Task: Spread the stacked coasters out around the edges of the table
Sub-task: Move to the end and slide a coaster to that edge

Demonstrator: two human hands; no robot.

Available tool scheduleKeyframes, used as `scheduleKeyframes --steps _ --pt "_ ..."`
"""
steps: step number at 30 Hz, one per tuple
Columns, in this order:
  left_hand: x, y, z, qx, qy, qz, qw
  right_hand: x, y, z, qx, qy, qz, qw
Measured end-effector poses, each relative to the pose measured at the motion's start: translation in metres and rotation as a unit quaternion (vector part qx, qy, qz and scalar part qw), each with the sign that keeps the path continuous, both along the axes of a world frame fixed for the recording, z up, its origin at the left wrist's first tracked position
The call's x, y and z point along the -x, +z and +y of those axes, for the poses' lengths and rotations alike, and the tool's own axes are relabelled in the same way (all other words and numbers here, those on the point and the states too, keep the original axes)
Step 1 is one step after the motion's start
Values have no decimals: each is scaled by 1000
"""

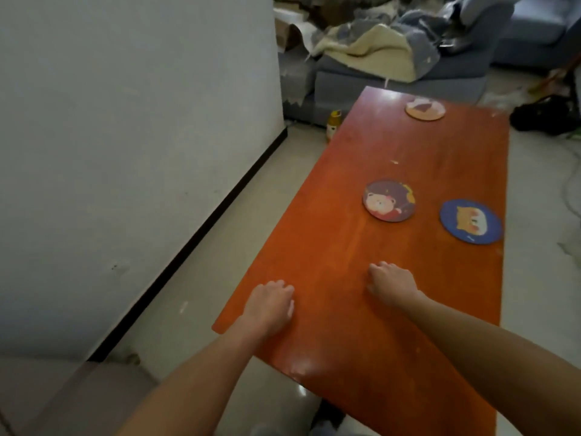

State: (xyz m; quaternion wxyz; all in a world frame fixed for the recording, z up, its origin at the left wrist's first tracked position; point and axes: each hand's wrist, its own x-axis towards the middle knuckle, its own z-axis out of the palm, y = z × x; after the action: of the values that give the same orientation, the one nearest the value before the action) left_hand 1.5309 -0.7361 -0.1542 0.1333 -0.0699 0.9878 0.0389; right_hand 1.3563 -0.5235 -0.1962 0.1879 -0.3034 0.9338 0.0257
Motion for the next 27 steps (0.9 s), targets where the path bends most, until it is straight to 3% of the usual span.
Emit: scheduleKeyframes --steps 11,17,23,27 --pt "136 -58 -10 -30 -78 10 996 89 -26 15 -45 -160 -12 986" --pt "169 -109 -22 -52 -100 -29 993 162 -36 1 -10 -228 21 973" --pt "158 -148 -31 -87 -113 32 989 222 -55 -20 91 -404 47 909" --pt "159 -157 -32 -90 -114 27 989 245 -66 -28 91 -491 40 866"
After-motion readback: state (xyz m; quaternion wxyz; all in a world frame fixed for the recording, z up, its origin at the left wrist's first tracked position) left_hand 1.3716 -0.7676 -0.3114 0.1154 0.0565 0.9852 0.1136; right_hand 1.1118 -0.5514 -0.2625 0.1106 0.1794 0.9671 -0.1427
